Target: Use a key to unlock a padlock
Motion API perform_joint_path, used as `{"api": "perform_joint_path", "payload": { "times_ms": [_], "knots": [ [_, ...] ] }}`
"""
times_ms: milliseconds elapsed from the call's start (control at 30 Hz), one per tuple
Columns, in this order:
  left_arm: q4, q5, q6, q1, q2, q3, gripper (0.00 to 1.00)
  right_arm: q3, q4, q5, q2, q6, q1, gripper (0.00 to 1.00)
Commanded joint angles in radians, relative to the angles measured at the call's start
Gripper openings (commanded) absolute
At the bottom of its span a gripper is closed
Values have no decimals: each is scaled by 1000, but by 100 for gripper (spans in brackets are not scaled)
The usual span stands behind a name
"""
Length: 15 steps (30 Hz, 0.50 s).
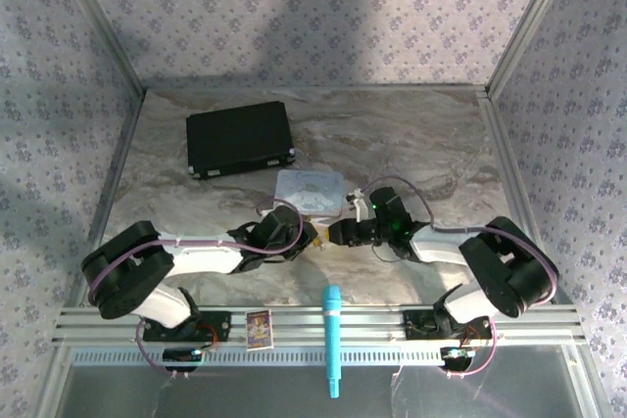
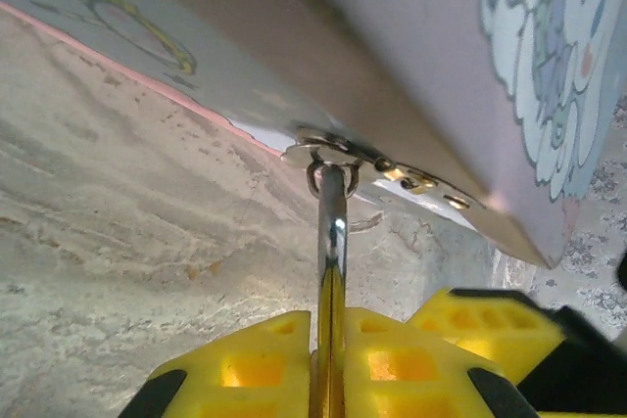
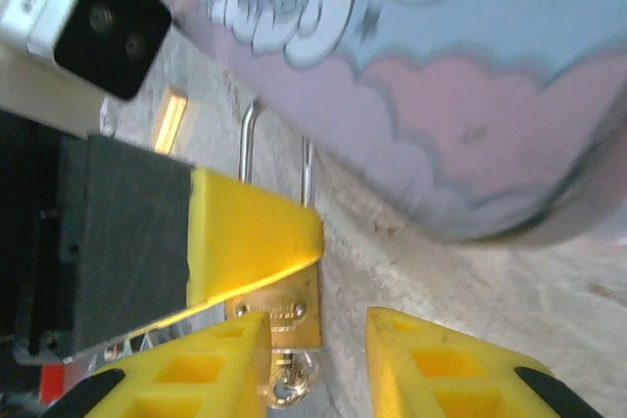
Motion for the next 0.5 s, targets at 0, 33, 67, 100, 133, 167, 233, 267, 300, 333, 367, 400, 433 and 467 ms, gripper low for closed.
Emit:
{"api": "perform_joint_path", "payload": {
  "times_ms": [0, 33, 67, 100, 133, 167, 233, 267, 300, 333, 367, 400, 433, 467],
  "knots": [
    [-56, 26, 8, -8, -28, 3, 0, 7, -68, 54, -20, -7, 3, 32],
    [-57, 28, 10, -8, -29, 6, 0, 3, -65, 57, -26, -7, 3, 32],
    [-58, 28, 13, -8, -32, 7, 0, -1, -63, 59, -34, -7, 3, 32],
    [-66, 26, 18, -8, -30, 9, 0, -2, -66, 63, -45, -6, 4, 33],
    [-78, 26, 22, -7, -30, 13, 0, -4, -71, 70, -57, -6, 4, 33],
    [-89, 26, 22, -5, -31, 12, 0, -4, -84, 74, -76, -7, 5, 35],
    [-76, 27, 8, -2, -35, -8, 0, 8, -119, 78, -113, -61, 17, 41],
    [-62, 26, -2, 1, -37, -20, 0, 24, -164, 88, -126, -88, 36, 45],
    [-50, 28, -6, 3, -37, -27, 0, 51, -223, 104, -136, -123, 65, 45],
    [-53, 33, -4, 6, -38, -24, 0, 70, -271, 142, -144, -140, 84, 46],
    [-69, 37, 10, 9, -42, -18, 0, 82, -318, 192, -155, -149, 96, 47],
    [-100, 34, 32, 12, -49, -6, 0, 88, -348, 230, -169, -146, 95, 49],
    [-142, 29, 58, 14, -56, 10, 0, 94, -371, 259, -181, -142, 90, 52],
    [-202, 26, 100, 16, -62, 35, 0, 107, -413, 307, -199, -137, 83, 57]
  ]
}}
